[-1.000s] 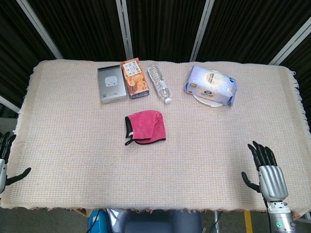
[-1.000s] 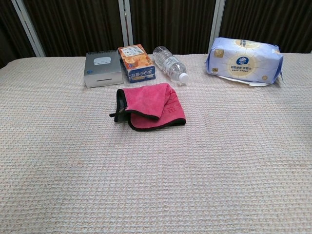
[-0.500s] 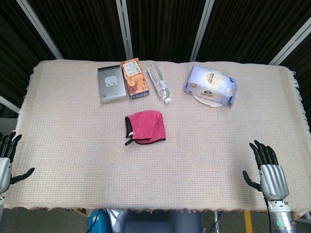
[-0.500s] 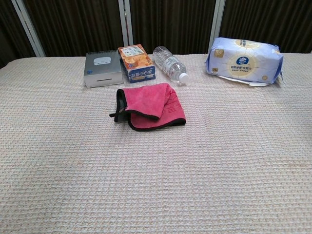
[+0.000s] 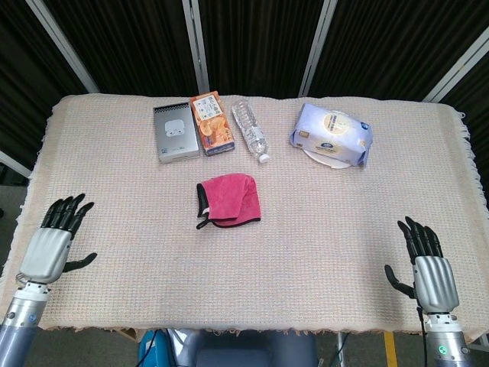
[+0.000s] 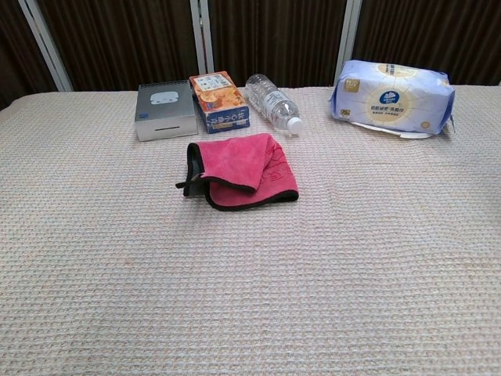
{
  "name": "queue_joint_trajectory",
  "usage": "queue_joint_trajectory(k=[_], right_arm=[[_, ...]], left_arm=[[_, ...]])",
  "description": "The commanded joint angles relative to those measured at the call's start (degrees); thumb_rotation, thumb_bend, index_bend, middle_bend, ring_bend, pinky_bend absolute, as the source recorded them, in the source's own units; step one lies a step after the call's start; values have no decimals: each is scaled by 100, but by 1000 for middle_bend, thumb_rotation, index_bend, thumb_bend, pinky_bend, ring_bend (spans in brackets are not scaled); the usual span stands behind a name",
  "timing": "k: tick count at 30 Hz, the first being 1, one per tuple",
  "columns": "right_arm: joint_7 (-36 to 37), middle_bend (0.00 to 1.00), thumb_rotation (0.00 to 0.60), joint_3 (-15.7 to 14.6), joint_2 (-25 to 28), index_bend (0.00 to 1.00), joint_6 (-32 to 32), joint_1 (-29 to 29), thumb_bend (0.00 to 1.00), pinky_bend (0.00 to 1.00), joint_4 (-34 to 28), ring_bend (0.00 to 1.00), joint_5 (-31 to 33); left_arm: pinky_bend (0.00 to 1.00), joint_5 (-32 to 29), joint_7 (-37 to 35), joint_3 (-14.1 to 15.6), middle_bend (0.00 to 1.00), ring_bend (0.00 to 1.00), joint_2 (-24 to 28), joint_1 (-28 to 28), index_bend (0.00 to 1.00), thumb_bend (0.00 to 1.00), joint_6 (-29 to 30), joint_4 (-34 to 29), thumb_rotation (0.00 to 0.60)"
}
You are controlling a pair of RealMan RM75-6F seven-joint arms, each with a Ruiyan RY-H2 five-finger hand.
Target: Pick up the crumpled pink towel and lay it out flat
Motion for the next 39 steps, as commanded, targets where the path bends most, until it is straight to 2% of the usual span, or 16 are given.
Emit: queue_joint_trajectory(k=[1,9,19,29,39], right_arm=[[67,0,600,35,12,0,-16,2,353,0,25,0,65],[270,0,600,83,25,0,-98,29,353,0,77,0,182],[538,0,600,141,57,0,-170,40,353,0,136,0,324],[825,0,600,243,38,0,-318,75,353,0,331,0,574],[958,0,600,281,39,0,-246,38,353,0,404,0,600]], left_arm=[[0,-80,793,-292,11,0,-204,-563,128,44,-585,-300,600],[0,-666,1926,-677,57,0,-1210,-1281,176,88,-1157,-200,600],[0,-1442,2991,-986,110,0,-2596,-2089,260,130,-1618,800,600],[0,-1650,3085,-1173,126,0,-3693,-2718,315,138,-1688,1860,600],[0,-1512,2835,-1140,118,0,-4203,-2996,449,258,-1554,2505,600]])
